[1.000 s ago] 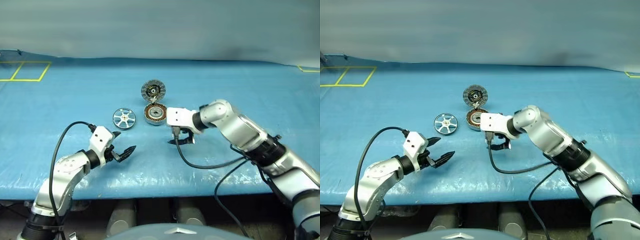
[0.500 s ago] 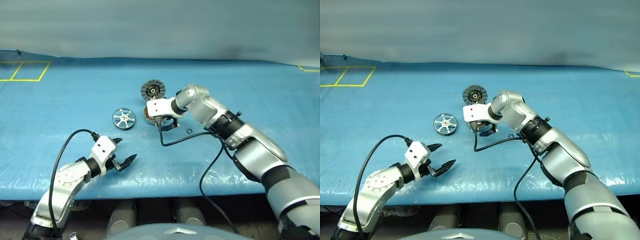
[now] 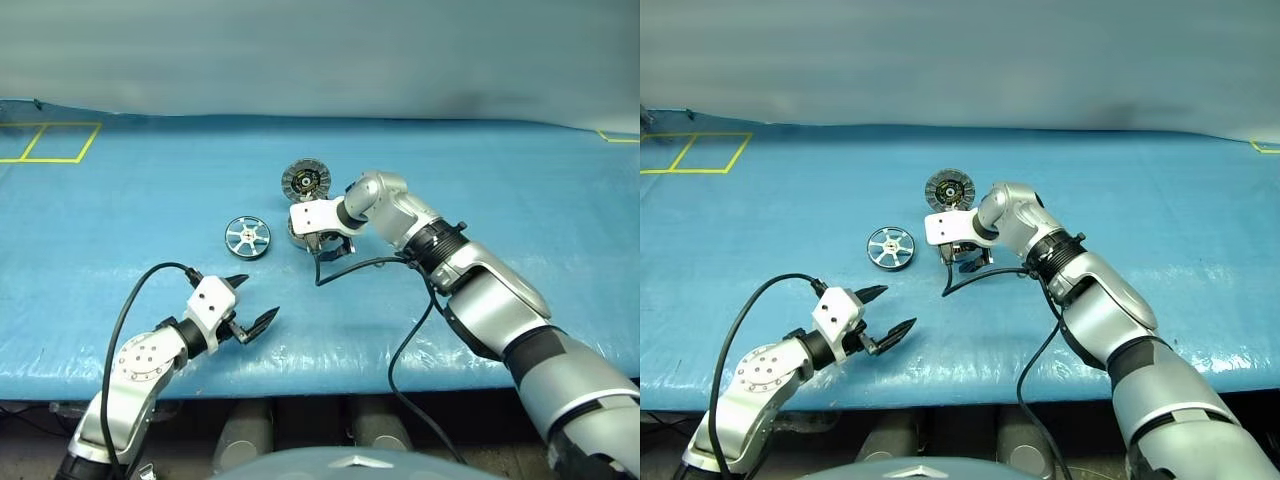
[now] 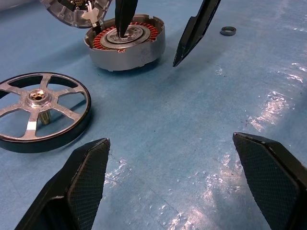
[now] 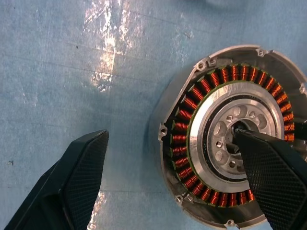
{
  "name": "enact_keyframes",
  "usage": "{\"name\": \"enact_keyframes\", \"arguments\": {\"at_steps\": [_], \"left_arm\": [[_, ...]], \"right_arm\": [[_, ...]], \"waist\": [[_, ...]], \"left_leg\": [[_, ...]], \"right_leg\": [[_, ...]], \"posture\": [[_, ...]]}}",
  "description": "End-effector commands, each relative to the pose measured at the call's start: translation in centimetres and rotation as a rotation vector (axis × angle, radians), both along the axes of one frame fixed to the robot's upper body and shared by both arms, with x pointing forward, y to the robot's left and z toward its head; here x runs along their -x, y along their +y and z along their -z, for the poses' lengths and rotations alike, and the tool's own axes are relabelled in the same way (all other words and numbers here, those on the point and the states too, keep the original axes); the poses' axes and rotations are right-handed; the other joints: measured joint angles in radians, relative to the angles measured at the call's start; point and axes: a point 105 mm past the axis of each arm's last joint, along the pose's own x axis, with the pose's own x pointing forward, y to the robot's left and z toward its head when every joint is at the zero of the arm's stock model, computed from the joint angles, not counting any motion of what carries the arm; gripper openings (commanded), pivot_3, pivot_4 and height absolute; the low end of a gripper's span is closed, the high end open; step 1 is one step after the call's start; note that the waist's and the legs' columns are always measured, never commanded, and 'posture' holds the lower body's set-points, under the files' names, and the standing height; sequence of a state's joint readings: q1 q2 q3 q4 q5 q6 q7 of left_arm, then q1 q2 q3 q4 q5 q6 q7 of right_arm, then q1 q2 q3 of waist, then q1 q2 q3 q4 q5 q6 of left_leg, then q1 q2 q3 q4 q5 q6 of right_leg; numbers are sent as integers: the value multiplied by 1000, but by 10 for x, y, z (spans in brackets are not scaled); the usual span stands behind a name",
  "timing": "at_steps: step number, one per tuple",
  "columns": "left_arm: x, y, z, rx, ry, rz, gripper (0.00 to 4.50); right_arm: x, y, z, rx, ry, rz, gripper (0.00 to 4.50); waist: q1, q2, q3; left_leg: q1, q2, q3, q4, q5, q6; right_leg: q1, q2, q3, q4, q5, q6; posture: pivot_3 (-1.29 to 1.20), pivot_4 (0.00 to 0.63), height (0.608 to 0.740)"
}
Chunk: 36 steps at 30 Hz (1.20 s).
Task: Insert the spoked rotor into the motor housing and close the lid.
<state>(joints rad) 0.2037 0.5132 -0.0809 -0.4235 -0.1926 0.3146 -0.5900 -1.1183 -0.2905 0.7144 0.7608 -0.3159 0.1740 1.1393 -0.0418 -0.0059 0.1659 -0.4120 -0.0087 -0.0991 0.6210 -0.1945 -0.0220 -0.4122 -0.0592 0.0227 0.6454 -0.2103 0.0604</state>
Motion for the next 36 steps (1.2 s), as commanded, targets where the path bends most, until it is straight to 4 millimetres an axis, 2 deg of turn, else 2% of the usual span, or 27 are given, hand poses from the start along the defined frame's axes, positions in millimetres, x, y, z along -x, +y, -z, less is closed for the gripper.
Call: {"name": "enact_keyframes", "arguments": {"at_steps": [1,3,5,8,11,18,26,31,36], "left_arm": [[0,-4,-13,8,-66,15,4453],[0,-4,-13,12,-69,13,4453],[0,-4,-14,14,-73,11,4500],[0,-3,-13,12,-76,9,4500],[0,-3,-13,11,-76,8,4500],[-2,-5,-12,20,-72,15,4500],[-4,0,-10,19,-61,6,4500],[-6,-2,-7,22,-49,19,4500],[-8,-5,-6,28,-43,34,4500]], "right_arm": [[-4,3,-11,-1,-24,-15,4446],[-4,3,-8,2,-18,-12,4446],[-4,5,-7,-5,-13,-13,4053],[-2,8,-8,-13,-5,-20,3208],[-1,10,-9,-8,-5,-30,2166],[15,15,-7,11,33,-79,2104],[60,2,8,-14,108,-81,2104],[86,-8,17,-31,153,-47,2104],[106,-5,20,-76,205,-31,2104]], "waist": [[-1,0,0],[-1,0,0],[-1,0,0],[0,0,0],[-1,0,0],[-3,0,0],[4,0,0],[5,0,-1],[5,-1,-2]], "left_leg": [[0,0,0,0,0,0],[1,0,0,0,0,0],[1,0,0,0,0,0],[1,0,0,0,0,0],[1,0,0,0,0,0],[1,0,0,0,0,0],[1,0,-1,-1,0,0],[1,0,-1,1,0,0],[2,0,-1,3,0,0]], "right_leg": [[0,0,0,0,0,0],[0,0,0,0,0,1],[1,0,0,1,0,1],[1,0,0,1,-1,0],[1,0,0,0,0,0],[1,0,0,1,0,1],[1,0,0,1,-1,7],[2,0,0,1,-3,4],[4,0,0,1,-3,4]], "posture": [[0,150,740],[0,150,740],[0,150,740],[0,150,740],[0,150,740],[0,150,740],[0,150,740],[0,150,740],[0,150,740]]}}
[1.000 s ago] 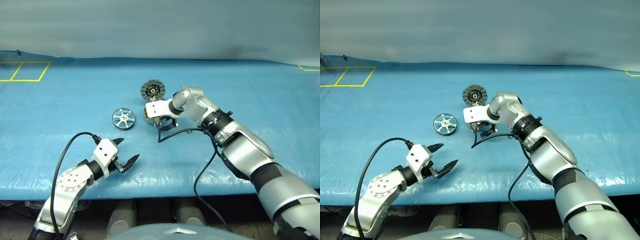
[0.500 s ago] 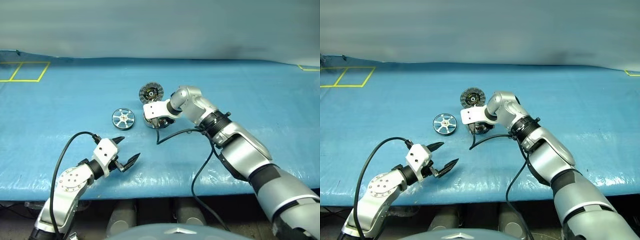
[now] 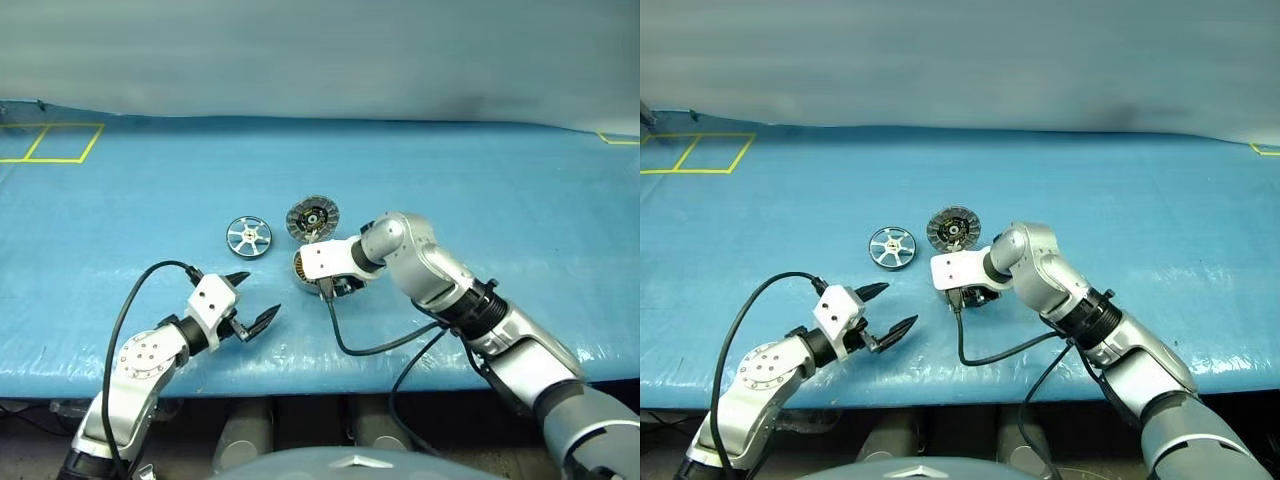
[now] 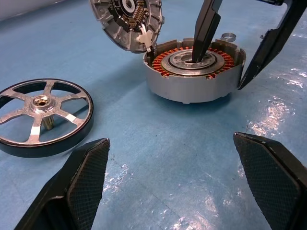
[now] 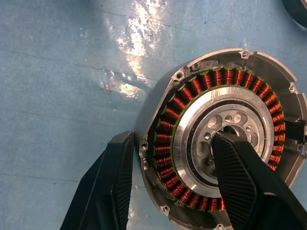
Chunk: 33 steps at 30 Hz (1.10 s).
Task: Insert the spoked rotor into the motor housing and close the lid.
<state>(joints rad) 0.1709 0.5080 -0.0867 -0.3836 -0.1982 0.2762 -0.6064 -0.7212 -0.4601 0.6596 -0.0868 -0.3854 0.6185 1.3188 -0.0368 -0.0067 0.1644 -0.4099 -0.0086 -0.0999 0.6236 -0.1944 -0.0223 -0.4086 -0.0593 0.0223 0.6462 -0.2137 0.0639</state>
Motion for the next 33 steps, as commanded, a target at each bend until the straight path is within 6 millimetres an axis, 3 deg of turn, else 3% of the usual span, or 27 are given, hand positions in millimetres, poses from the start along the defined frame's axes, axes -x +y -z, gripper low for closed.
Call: {"name": "enact_keyframes", "arguments": {"at_steps": [1,11,18,25,33], "left_arm": [[-2,-4,-4,15,-17,18,4500],[-4,-6,-4,20,-15,29,4500],[-3,-6,-3,24,-7,28,4500],[-3,-8,-2,26,-3,39,4500],[-5,-10,-4,28,-4,58,4500]], "right_arm": [[22,7,7,-28,100,-22,2104],[30,26,8,-77,106,-20,2104],[33,34,3,-87,82,-52,4460],[36,38,-21,-112,19,-105,4487],[27,26,-47,-115,-103,-90,4487]], "waist": [[0,0,0],[-11,-2,-1],[-22,-2,-1],[-21,-1,-1],[-15,-1,0]], "left_leg": [[0,0,0,0,0,0],[1,1,0,0,0,0],[1,1,0,-1,0,0],[-1,1,0,-1,0,0],[-1,0,0,-1,0,0]], "right_leg": [[0,0,0,0,0,0],[0,0,0,0,0,0],[-1,0,0,1,0,0],[-2,0,0,1,0,0],[-2,0,-1,0,0,0]], "posture": [[0,150,740],[0,150,740],[0,150,740],[0,150,740],[0,150,740]]}}
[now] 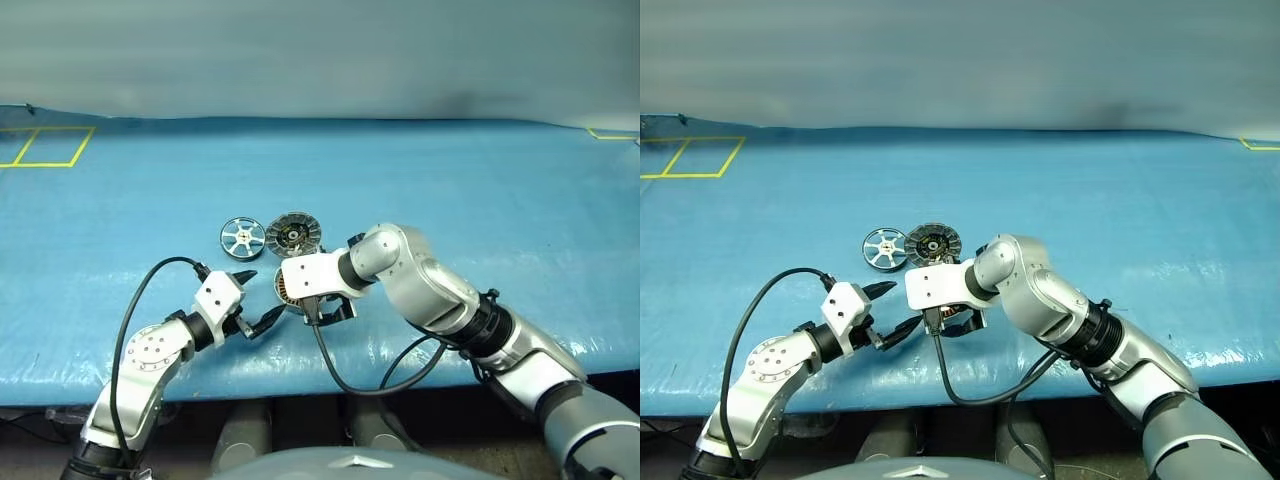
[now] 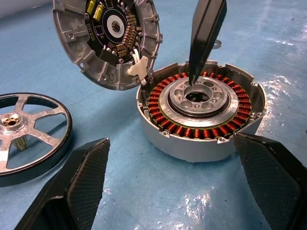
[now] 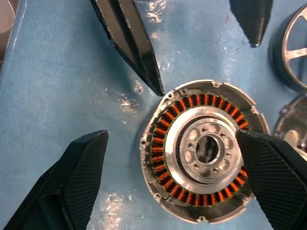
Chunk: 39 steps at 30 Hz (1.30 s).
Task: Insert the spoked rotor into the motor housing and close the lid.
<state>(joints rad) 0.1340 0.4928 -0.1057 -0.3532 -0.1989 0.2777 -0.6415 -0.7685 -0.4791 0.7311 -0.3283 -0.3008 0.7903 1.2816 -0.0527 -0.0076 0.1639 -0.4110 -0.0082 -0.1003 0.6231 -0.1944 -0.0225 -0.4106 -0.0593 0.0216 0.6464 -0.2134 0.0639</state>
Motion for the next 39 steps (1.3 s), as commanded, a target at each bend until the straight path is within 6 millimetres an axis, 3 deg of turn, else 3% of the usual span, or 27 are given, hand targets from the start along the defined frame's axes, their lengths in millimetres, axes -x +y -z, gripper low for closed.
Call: {"name": "enact_keyframes", "arguments": {"at_steps": [1,3,7,12,16,24,33,39], "left_arm": [[-2,-3,-6,10,-17,17,4500],[-2,-3,-6,10,-17,20,4500],[-3,-1,-9,7,-26,17,4500],[0,5,-9,-4,-22,1,4500],[1,8,-10,-7,-18,-3,4500],[2,7,-12,-7,-11,4,4500],[1,6,-13,-7,-9,14,4500],[3,9,-13,-11,-9,8,4500]], "right_arm": [[-1,-2,-24,-72,-63,4,4487],[-1,-5,-32,-113,-62,18,4487],[5,-28,-46,-315,12,126,4487],[7,-74,-50,-556,54,362,4487],[7,-98,-46,-712,55,558,4487],[-2,-113,-13,-909,-32,870,4487],[-34,-119,27,-930,-235,1093,4487],[-43,-126,50,-913,-250,1193,4487]], "waist": [[3,0,0],[7,0,0],[20,-1,0],[30,-1,0],[29,-1,0],[26,0,0],[25,0,0],[25,0,0]], "left_leg": [[0,0,0,0,0,0],[-1,0,0,0,0,0],[-1,0,-1,-1,0,0],[-2,-1,-1,0,0,0],[-2,0,0,0,0,0],[-2,0,0,0,0,0],[-2,0,1,0,0,0],[-1,0,1,-1,0,0]], "right_leg": [[0,0,0,0,0,0],[0,0,0,0,0,0],[0,0,-1,-2,0,0],[0,-1,-2,-3,0,0],[0,-1,-1,-2,0,0],[0,-1,-1,-2,-1,-1],[0,-1,0,-2,-1,-1],[0,-1,0,-2,-1,-1]], "posture": [[0,150,740],[0,150,740],[0,150,740],[0,150,740],[0,150,740],[0,150,740],[0,150,740],[0,150,740]]}}
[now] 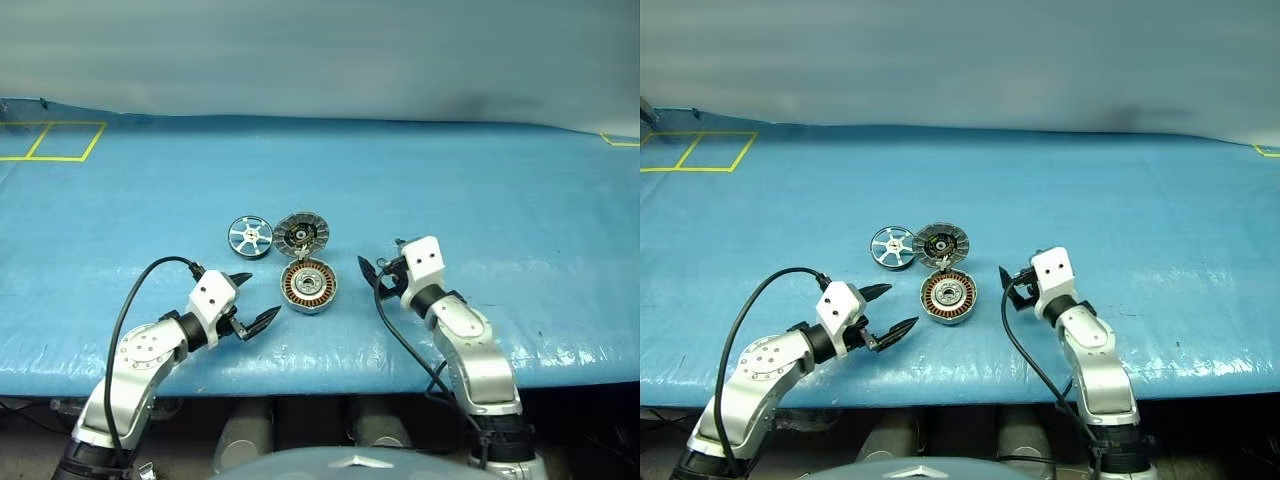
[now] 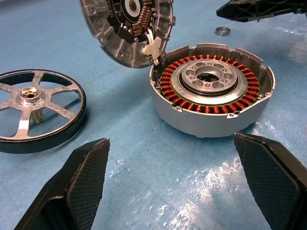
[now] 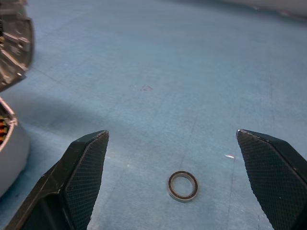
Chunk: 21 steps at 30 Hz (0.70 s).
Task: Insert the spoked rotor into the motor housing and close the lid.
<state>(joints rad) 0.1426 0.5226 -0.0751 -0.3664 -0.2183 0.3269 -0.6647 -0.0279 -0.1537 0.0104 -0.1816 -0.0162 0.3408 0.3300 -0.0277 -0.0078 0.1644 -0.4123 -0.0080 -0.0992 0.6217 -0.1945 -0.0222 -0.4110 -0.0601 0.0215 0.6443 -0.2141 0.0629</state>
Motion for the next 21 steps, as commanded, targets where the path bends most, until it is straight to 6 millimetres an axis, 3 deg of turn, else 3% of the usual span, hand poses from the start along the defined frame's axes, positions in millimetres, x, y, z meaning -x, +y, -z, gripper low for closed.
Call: {"name": "enact_keyframes", "arguments": {"at_steps": [1,11,14,21], "left_arm": [[1,-1,-15,8,-49,15,4500],[4,-3,-13,13,-38,16,4500],[4,-4,-13,15,-38,15,4500],[6,-2,-11,15,-36,3,4500]], "right_arm": [[-5,0,-2,-9,-27,24,4487],[-11,-1,21,-33,119,77,4487],[-11,0,24,-36,154,84,3909],[-2,5,27,-19,187,40,1617]], "waist": [[0,0,0],[-5,0,0],[-6,0,0],[-6,0,0]], "left_leg": [[0,0,0,0,0,0],[0,0,0,0,0,0],[1,0,0,0,0,0],[1,0,0,0,0,0]], "right_leg": [[0,0,0,0,0,0],[1,0,0,0,0,0],[1,0,0,0,0,0],[1,0,0,0,0,0]], "posture": [[0,150,740],[0,150,740],[0,150,740],[0,150,740]]}}
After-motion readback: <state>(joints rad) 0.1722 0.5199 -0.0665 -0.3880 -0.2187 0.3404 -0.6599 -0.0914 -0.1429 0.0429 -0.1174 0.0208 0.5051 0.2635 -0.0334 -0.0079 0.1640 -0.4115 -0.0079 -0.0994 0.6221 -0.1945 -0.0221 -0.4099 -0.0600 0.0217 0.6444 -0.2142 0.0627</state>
